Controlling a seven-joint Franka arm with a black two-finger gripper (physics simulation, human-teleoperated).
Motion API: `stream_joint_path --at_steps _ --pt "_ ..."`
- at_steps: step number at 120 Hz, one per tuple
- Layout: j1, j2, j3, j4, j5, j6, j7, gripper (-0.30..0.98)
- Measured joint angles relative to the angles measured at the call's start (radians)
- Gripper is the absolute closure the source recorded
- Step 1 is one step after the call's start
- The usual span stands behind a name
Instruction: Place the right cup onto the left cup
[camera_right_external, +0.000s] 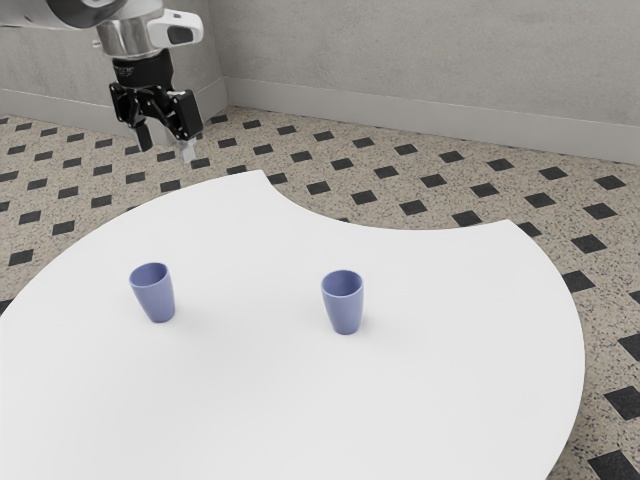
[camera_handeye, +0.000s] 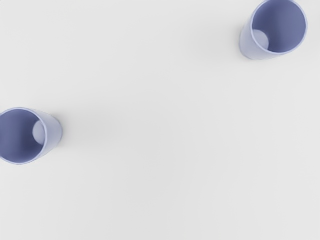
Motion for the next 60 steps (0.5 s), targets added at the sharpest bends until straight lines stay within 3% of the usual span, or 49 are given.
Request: stream_joint_path --at_steps 60 --pt "0.078 0.061 -0.080 -0.063 -0.005 0.078 -0.019 0.02"
